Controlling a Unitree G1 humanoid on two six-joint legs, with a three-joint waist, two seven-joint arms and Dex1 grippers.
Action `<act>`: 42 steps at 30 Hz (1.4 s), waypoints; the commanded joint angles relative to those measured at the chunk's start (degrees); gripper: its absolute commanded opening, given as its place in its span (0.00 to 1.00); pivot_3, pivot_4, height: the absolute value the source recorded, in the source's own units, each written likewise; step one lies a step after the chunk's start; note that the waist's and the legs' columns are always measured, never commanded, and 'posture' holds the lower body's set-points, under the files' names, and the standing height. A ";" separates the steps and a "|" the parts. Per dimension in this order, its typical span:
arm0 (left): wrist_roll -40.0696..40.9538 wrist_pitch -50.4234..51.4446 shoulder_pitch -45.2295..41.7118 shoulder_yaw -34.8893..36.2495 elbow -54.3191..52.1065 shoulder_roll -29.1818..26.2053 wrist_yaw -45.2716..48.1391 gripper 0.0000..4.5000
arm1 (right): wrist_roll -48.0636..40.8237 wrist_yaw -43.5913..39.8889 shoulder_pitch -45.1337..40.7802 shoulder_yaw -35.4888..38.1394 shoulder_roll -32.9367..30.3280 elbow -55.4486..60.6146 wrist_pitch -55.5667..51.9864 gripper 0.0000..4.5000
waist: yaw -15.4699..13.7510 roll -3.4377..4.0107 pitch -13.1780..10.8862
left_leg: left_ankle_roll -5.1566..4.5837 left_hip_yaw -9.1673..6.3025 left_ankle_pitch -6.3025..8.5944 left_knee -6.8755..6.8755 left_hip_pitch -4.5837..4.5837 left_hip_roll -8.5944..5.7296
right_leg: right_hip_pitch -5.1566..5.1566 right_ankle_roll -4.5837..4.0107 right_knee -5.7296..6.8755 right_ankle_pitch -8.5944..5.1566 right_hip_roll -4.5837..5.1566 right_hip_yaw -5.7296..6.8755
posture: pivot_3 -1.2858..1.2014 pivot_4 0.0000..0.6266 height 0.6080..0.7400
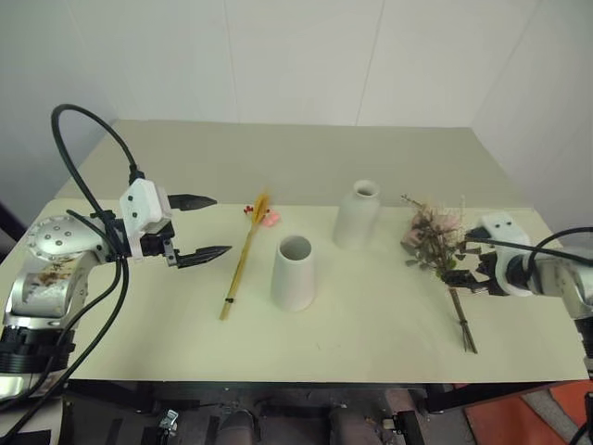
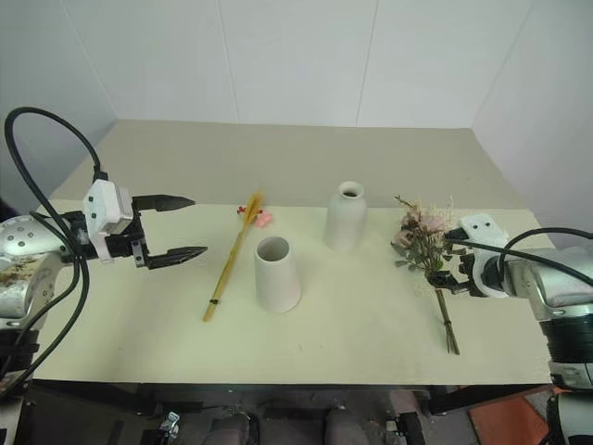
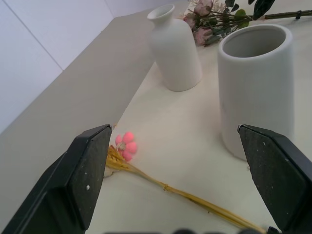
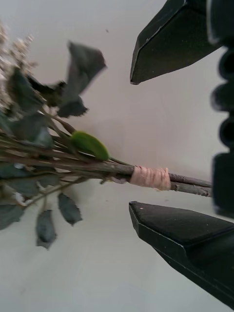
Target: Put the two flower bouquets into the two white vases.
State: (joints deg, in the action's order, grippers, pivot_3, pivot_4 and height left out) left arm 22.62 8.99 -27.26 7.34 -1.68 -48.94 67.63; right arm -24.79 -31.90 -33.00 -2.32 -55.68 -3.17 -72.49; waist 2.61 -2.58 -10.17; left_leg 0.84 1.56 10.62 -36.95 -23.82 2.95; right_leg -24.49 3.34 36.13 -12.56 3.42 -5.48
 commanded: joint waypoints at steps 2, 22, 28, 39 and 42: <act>0.83 0.34 0.22 0.30 -1.92 0.23 -0.20 1.00 | 1.77 -1.35 -1.90 -1.29 0.97 -1.22 1.13 0.91 | 0.16 0.00 0.00 | 0.00 0.00 0.00 0.00 0.02 0.02 | 0.01 0.00 0.01 0.00 -0.03 0.00 | 0.52 0.24 1.00; -0.15 0.17 0.40 0.48 -1.16 -0.85 -0.07 1.00 | 17.55 16.51 -6.11 4.43 12.07 -3.08 34.62 0.04 | 0.44 0.02 -0.01 | 0.00 0.00 0.00 -0.01 0.00 0.02 | -0.05 0.01 0.02 0.01 -0.05 -0.01 | 0.52 0.24 1.00; -0.74 -0.19 -1.45 -0.47 0.20 -0.75 0.28 1.00 | 20.18 32.85 -24.11 10.84 23.40 -20.57 65.99 0.04 | 1.35 0.13 -0.11 | 0.00 0.01 -0.01 0.00 -0.10 -0.01 | -0.15 0.05 0.03 0.10 -0.03 -0.04 | 0.52 0.24 1.00; -0.41 0.80 0.99 1.21 -1.92 -1.73 -0.78 1.00 | -1.63 9.13 -31.03 19.33 39.36 -25.30 79.44 0.04 | 1.41 0.16 -0.12 | -0.05 -0.06 0.02 0.05 -0.09 0.03 | -0.02 -0.32 0.01 0.29 -0.01 0.05 | 0.52 0.24 1.00; -0.30 1.26 2.16 1.91 -2.86 -2.14 -1.43 1.00 | -1.18 8.60 -29.92 18.05 40.90 -23.45 78.57 0.04 | 1.44 0.16 -0.12 | -0.05 -0.07 0.02 0.06 -0.08 0.05 | -0.05 -0.34 0.04 0.27 -0.03 0.07 | 0.52 0.24 1.00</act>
State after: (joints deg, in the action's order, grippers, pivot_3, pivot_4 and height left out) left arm 21.62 10.21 -25.37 6.96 -2.04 -49.92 66.87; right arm -25.54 -22.67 -62.46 15.99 -14.75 -30.43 5.87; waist 4.05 -2.42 -10.29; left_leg 0.79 1.49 10.64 -36.89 -23.90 2.99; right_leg -24.54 3.00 36.17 -12.29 3.39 -5.42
